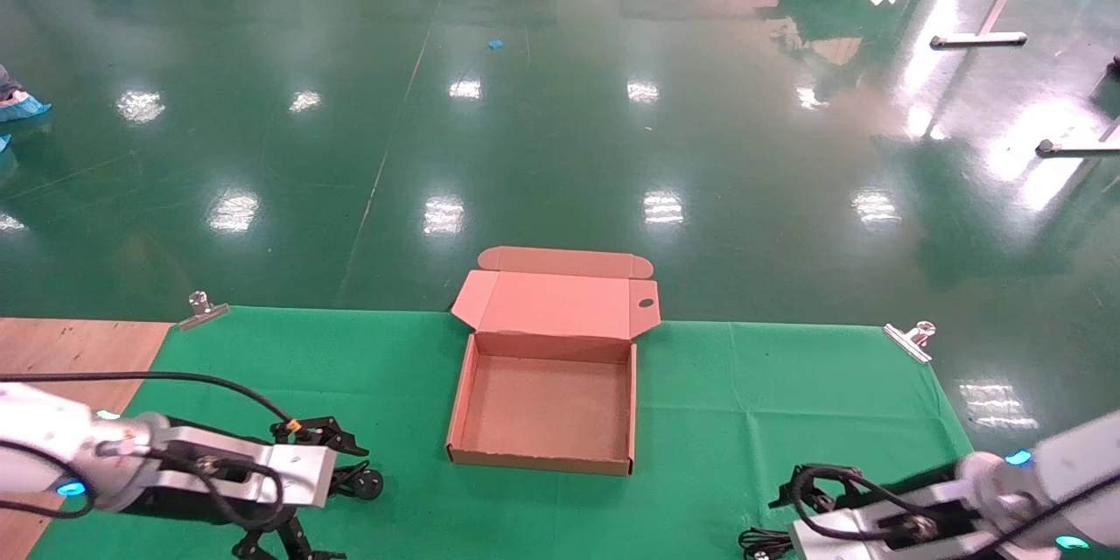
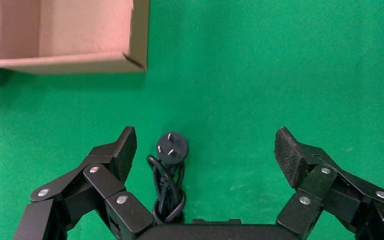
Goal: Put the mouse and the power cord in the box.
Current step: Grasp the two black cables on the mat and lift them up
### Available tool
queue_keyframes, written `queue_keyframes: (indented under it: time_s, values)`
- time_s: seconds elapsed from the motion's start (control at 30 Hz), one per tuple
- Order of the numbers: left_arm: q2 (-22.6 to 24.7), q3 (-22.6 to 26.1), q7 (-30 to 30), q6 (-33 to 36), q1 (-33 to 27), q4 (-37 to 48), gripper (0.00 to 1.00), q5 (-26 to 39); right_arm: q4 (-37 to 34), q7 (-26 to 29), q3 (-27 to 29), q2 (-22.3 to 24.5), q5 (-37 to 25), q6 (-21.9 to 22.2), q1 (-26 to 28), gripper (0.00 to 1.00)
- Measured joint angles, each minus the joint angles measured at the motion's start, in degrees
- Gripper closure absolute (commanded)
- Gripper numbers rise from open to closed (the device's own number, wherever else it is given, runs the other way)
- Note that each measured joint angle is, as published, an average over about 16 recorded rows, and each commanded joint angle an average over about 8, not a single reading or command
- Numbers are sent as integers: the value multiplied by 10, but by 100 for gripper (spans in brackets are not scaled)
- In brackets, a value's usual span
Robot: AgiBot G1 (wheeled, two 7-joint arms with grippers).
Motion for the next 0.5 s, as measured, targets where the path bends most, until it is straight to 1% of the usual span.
queue_keyframes:
  time_s: [0.23, 0.5]
  values:
    - [51, 22, 78, -73, -35, 133, 0, 53, -147, -76, -24, -71, -54, 55, 34, 0]
    - [85, 31, 130, -178, -52, 239, 0, 79, -309, -164, -33, -137, -71, 115, 59, 0]
